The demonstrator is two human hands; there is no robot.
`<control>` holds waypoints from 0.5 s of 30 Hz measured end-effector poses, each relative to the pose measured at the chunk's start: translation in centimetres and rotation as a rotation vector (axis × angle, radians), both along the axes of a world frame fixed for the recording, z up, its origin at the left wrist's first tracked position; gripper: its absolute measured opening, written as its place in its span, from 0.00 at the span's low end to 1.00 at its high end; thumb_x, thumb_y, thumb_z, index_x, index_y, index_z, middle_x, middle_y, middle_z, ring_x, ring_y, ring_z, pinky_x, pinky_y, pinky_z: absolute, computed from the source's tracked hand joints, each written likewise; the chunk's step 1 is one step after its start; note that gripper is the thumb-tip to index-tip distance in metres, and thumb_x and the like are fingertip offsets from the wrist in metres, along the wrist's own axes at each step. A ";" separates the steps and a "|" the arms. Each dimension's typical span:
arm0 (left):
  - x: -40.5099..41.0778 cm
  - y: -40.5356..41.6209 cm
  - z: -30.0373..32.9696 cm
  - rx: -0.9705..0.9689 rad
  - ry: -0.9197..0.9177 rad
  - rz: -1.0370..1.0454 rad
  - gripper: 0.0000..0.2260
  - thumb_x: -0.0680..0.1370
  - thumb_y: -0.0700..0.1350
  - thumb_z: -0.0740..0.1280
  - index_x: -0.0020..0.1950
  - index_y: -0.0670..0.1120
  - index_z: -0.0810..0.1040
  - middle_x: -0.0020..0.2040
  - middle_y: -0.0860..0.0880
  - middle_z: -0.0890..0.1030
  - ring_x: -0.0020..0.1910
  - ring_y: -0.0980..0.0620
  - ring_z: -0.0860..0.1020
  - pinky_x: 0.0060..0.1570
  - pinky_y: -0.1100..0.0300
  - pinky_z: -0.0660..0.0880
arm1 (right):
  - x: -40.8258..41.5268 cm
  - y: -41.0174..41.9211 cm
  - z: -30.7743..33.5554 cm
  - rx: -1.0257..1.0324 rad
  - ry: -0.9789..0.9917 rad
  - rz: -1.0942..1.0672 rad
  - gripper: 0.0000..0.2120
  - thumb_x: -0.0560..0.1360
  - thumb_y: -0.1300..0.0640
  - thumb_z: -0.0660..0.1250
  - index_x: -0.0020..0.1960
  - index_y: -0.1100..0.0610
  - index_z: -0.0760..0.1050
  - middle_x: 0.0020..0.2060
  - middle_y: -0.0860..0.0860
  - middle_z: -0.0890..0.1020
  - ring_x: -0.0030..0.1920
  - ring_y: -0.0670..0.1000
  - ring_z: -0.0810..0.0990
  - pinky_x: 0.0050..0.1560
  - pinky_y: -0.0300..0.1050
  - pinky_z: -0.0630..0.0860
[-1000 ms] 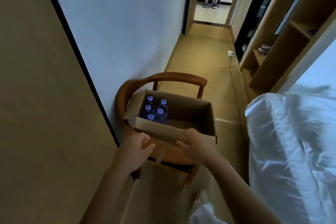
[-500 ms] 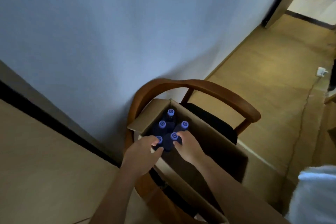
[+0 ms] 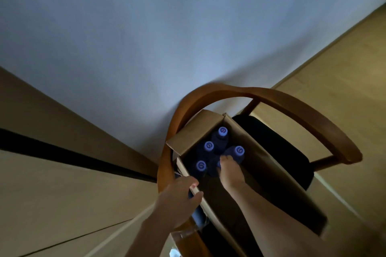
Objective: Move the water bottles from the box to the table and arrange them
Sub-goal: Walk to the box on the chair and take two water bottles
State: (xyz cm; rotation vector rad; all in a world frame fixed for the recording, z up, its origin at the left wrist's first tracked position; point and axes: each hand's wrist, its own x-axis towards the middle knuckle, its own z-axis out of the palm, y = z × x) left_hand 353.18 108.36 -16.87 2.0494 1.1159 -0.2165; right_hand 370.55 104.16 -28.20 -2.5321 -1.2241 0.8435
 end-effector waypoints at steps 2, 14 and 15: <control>0.4 0.2 0.2 0.030 -0.006 -0.037 0.13 0.78 0.54 0.63 0.62 0.55 0.73 0.57 0.59 0.74 0.52 0.64 0.70 0.51 0.68 0.67 | 0.2 -0.1 0.9 0.036 0.003 0.003 0.11 0.78 0.56 0.61 0.59 0.57 0.70 0.57 0.54 0.75 0.56 0.52 0.76 0.54 0.42 0.70; 4.7 1.3 1.1 0.046 -0.138 -0.099 0.38 0.69 0.57 0.73 0.73 0.55 0.57 0.67 0.57 0.68 0.59 0.64 0.65 0.59 0.67 0.63 | 0.3 -3.3 18.1 0.201 -0.055 0.026 0.16 0.77 0.51 0.63 0.62 0.54 0.69 0.55 0.49 0.74 0.53 0.46 0.74 0.53 0.35 0.65; 5.2 1.1 1.1 0.063 -0.161 -0.126 0.43 0.67 0.59 0.74 0.74 0.54 0.54 0.69 0.57 0.66 0.62 0.65 0.63 0.62 0.68 0.59 | 0.0 -3.7 20.0 0.207 -0.053 0.034 0.16 0.77 0.50 0.63 0.62 0.54 0.68 0.55 0.49 0.73 0.54 0.47 0.74 0.53 0.36 0.67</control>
